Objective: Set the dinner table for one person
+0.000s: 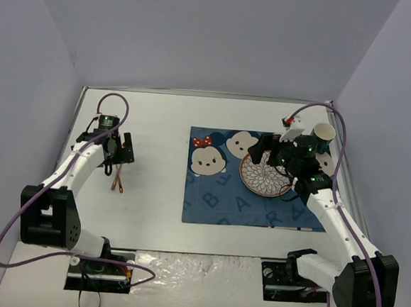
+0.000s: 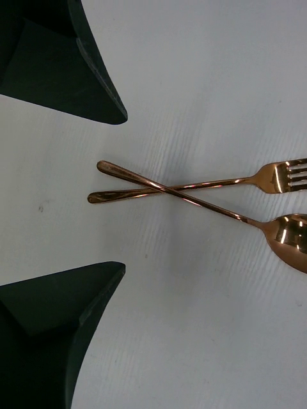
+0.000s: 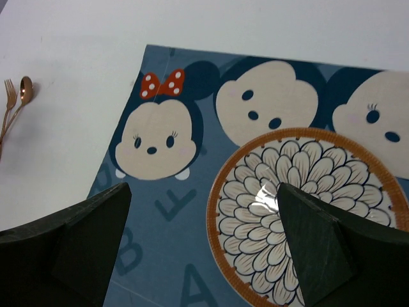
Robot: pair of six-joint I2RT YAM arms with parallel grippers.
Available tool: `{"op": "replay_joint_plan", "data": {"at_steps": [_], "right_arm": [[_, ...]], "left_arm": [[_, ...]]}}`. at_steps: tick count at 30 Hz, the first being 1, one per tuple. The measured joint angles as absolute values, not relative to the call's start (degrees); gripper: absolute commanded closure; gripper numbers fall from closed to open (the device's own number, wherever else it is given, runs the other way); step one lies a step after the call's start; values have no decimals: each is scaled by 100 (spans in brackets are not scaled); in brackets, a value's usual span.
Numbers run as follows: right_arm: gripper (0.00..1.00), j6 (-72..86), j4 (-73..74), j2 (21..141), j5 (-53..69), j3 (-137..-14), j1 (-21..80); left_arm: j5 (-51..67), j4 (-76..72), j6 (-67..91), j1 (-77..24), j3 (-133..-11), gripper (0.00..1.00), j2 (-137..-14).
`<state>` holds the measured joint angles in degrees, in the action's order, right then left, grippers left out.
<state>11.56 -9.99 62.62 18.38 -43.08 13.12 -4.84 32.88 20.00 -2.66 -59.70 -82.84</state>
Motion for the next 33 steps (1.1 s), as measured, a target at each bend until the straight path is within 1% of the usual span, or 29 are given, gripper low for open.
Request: {"op": "replay_joint_plan", "data": {"at_steps": [3, 7, 10, 13, 26, 33], "right_arm": [[5, 1197, -1077, 6211, 2015, -4075, 1382], [4, 1193, -1150, 6021, 2199, -3893, 1458], [4, 1179, -1238, 5863, 2288, -3830, 1472], [4, 1172, -1302, 5765, 2341, -3783, 1472], [4, 1153, -1310, 5747, 2429, -3670, 1472], [4, 1153, -1308, 5745, 2427, -3573, 1474]], "left_arm": [[-232, 3151, 1922, -184, -6007, 24, -8713], [122, 2983, 1900, 272, -6120, 32, -9188], [254, 2895, 1938, 669, -6220, 36, -9397], [310, 2782, 1988, 846, -6263, 40, -9492], [278, 2591, 2182, 797, -6605, 62, -9967], [274, 2517, 2263, 797, -6637, 66, -10082]]}}
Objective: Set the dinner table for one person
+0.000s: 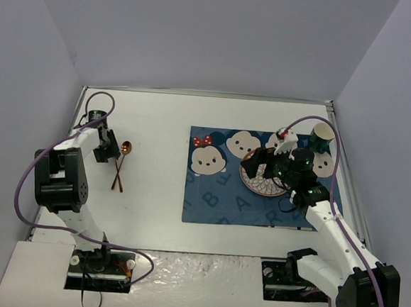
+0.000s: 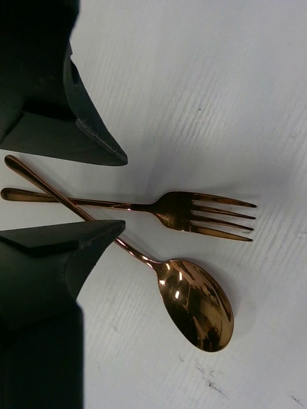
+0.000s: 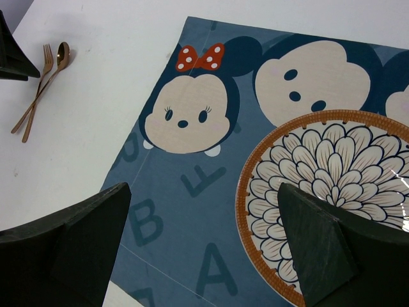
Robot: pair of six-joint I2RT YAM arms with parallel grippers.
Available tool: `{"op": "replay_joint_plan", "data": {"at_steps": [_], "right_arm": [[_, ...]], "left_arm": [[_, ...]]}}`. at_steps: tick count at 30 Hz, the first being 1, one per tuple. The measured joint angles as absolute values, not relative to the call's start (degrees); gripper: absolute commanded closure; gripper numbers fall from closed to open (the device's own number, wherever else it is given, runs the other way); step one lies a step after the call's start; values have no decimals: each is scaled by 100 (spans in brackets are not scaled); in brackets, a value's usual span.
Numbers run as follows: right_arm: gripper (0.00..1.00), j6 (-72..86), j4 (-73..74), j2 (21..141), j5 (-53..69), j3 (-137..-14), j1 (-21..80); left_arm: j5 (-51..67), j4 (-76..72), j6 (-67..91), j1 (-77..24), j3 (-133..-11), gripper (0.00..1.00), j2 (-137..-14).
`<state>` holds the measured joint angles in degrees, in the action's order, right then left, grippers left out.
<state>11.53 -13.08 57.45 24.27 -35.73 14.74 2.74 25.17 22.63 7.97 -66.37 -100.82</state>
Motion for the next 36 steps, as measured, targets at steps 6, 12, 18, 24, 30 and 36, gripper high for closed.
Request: {"op": "replay_joint_plan", "data": {"at_steps": [6, 12, 18, 24, 30, 36], "right_arm": [[4, 1151, -1310, 5745, 2427, -3544, 1474], [4, 1151, -1310, 5740, 2426, -3536, 1474], [4, 1150, -1310, 5710, 2425, -3522, 1474], [4, 1134, -1310, 5676, 2425, -3522, 1474], [4, 1133, -1309, 5629, 2425, -3509, 1474], [4, 1133, -1308, 5617, 2425, -3509, 1474]], "left_arm": [[230, 2415, 2341, 754, -6637, 73, -10223], [114, 2346, 2409, 713, -6704, 83, -10431], [28, 2354, 2440, 693, -6777, 99, -10496], [-260, 2531, 2360, 670, -6890, 100, -10533], [-1100, 2894, 2004, 695, -7172, 100, -10532], [-1895, 3152, 1703, 762, -7697, 100, -10530]]}}
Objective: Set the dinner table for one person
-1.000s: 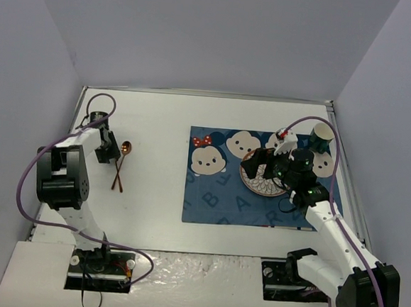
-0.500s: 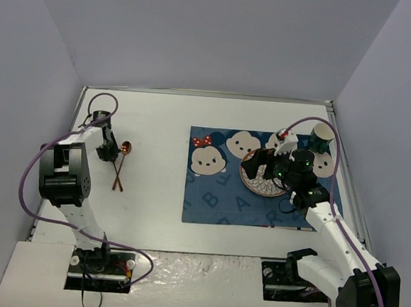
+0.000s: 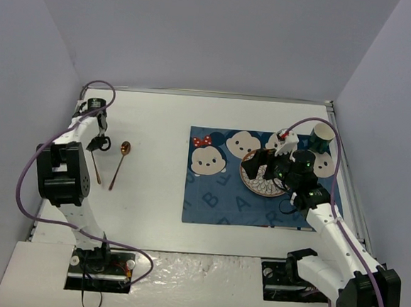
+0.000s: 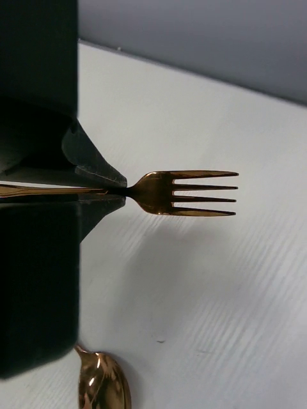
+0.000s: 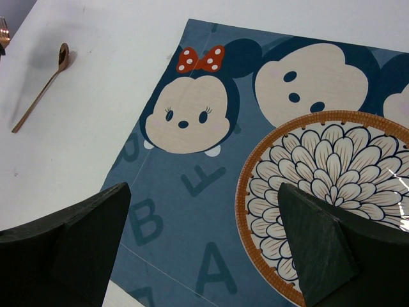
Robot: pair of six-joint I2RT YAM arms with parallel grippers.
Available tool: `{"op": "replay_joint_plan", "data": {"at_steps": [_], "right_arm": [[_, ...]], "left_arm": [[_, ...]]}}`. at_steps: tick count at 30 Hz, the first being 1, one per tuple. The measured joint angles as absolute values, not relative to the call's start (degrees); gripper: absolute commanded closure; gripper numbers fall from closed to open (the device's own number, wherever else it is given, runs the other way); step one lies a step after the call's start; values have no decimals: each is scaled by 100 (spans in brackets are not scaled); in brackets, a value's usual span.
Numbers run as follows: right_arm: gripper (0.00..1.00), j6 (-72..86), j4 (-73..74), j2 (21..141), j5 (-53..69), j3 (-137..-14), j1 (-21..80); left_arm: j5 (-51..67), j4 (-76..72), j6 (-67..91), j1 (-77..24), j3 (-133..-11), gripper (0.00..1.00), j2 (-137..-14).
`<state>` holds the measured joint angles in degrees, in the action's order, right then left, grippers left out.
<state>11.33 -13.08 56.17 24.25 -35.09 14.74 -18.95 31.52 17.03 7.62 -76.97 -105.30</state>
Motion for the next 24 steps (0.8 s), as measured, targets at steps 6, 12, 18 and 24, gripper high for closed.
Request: {"op": "replay_joint_plan", "data": {"at_steps": [6, 12, 18, 24], "right_arm": [[4, 1133, -1307, 5559, 2423, -3509, 1474], [4, 1144, -1273, 5481, 2381, -3509, 1474], [2, 1171, -1010, 5222, 2215, -3620, 1474], [0, 1230, -625, 4536, 1753, -3883, 1474]], "left_arm": [[-2285, 3227, 1522, 790, -8158, 100, -10510], [-2171, 3586, 1553, 389, -8504, 100, -10337], [-1437, 3983, 2102, -1498, -8936, 100, -10064], [-792, 4039, 3287, -3274, -9111, 100, -10169]]}}
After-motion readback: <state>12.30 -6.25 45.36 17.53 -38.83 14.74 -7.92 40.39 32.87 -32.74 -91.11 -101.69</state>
